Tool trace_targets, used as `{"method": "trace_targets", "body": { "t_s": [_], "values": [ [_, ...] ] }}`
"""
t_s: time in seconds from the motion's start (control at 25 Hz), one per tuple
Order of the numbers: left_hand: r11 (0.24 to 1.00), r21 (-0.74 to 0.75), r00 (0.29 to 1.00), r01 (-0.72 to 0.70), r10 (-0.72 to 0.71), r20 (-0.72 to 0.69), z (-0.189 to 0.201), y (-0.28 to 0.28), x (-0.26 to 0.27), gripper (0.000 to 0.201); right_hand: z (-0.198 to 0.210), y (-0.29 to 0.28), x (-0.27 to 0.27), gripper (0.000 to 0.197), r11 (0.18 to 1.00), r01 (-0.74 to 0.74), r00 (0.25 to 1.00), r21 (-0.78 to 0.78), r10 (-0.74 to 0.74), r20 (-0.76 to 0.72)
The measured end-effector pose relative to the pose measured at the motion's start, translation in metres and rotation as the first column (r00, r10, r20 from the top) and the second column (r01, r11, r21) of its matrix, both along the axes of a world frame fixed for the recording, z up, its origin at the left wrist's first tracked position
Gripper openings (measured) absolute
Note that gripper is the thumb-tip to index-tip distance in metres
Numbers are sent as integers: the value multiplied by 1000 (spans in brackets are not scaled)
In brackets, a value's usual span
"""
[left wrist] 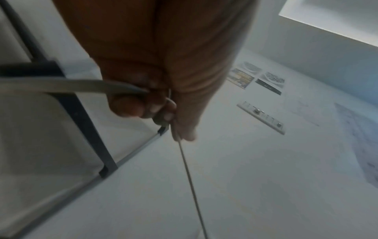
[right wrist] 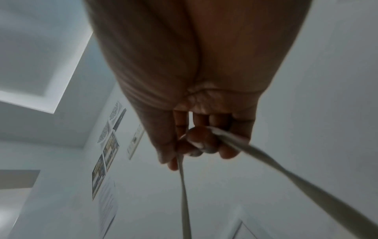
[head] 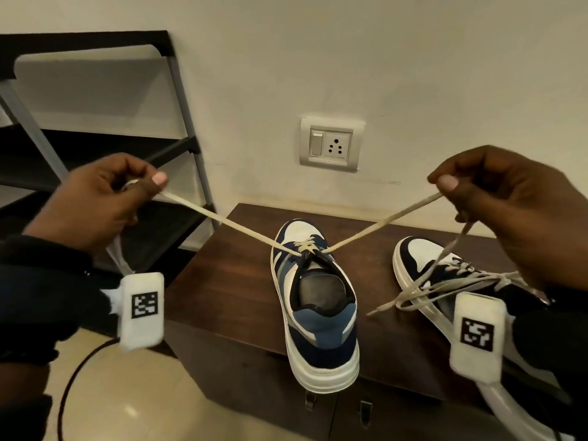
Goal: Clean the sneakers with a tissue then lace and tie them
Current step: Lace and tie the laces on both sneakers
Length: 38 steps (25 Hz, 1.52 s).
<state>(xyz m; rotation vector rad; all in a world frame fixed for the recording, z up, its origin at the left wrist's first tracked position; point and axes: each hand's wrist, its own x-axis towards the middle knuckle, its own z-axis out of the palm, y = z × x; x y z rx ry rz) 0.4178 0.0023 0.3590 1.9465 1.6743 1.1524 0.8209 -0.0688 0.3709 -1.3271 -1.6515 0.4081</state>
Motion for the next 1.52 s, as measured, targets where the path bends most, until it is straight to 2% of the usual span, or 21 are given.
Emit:
{"method": "trace_targets", "body": {
  "t_s": [0.04, 0.12, 0.24, 0.32, 0.4, 0.44, 0.52, 0.6, 0.68, 0.76, 0.84, 0.92, 1.0, 1.12, 1.16, 1.2, 1.28, 1.32, 1.4, 1.52],
  "values": [
    [995, 58, 996, -83, 85, -24, -2, 1, -7, 19, 3, -3, 1, 28, 999, 23, 1000, 47, -23, -9],
    [983, 78, 982, -166, 172, -74, -9, 3, -11, 17, 12, -7, 6, 40, 993, 87, 996, 76, -89, 21],
    [964, 108, 957, -242, 256, -134, -19, 6, -28, 17, 28, 11, 62, 46, 970, 209, 965, 121, -225, 137],
    [951, 127, 940, -281, 299, -165, -28, 12, -54, 21, 51, 26, 112, 49, 922, 334, 884, 196, -378, 273],
    [946, 33, 912, -323, 321, -254, -34, 13, -63, 20, 54, 31, 136, 42, 888, 375, 806, 266, -454, 380],
    [940, -51, 910, -337, 311, -276, -35, 10, -54, 18, 49, 34, 131, 32, 900, 363, 787, 241, -435, 438],
    [942, -155, 908, -298, 230, -350, -42, 6, -27, 12, 36, 24, 81, 21, 897, 414, 765, 154, -434, 476],
    [973, -186, 940, -140, 72, -332, -44, -1, 13, 2, 19, 20, 42, 11, 937, 341, 824, 71, -335, 457],
    [943, -314, 983, 114, -153, -101, -41, -8, 54, 6, -4, 23, 10, 8, 978, 168, 910, -125, -105, 401],
    [825, -444, 937, 349, -314, 154, -45, -12, 89, 12, -29, 28, -22, 13, 957, 0, 940, -292, 100, 327],
    [739, -490, 886, 463, -407, 223, -51, -13, 111, 16, -53, 34, -41, 20, 913, -125, 938, -388, 236, 254],
    [724, -504, 881, 471, -416, 226, -57, -11, 117, 14, -70, 42, -47, 16, 879, -160, 914, -449, 304, 270],
    [747, -510, 901, 427, -401, 167, -61, -6, 111, 10, -79, 46, -45, 9, 877, -132, 884, -463, 316, 346],
    [869, -399, 940, 291, -336, -48, -65, 2, 93, 6, -78, 48, -29, 8, 945, 74, 891, -319, 82, 447],
    [913, -323, 958, 248, -281, -62, -63, 4, 90, 5, -73, 48, -24, 8, 962, 116, 906, -248, 0, 422],
    [943, -239, 970, 232, -241, -9, -59, 4, 89, 10, -67, 48, -21, 12, 973, 118, 937, -199, -43, 347],
    [960, -76, 950, 270, -253, 184, -47, 4, 90, 21, -53, 48, -19, 19, 987, 40, 995, -156, -26, 93],
    [955, -6, 926, 295, -285, 250, -38, 4, 91, 26, -45, 49, -22, 19, 988, -23, 999, -151, 15, -49],
    [933, 99, 887, 345, -359, 290, -19, 4, 95, 35, -26, 54, -31, 19, 979, -141, 965, -147, 103, -241],
    [886, 197, 789, 420, -463, 404, 10, 10, 102, 47, 8, 65, -40, 20, 959, -264, 916, -104, 215, -340]
  ]
}}
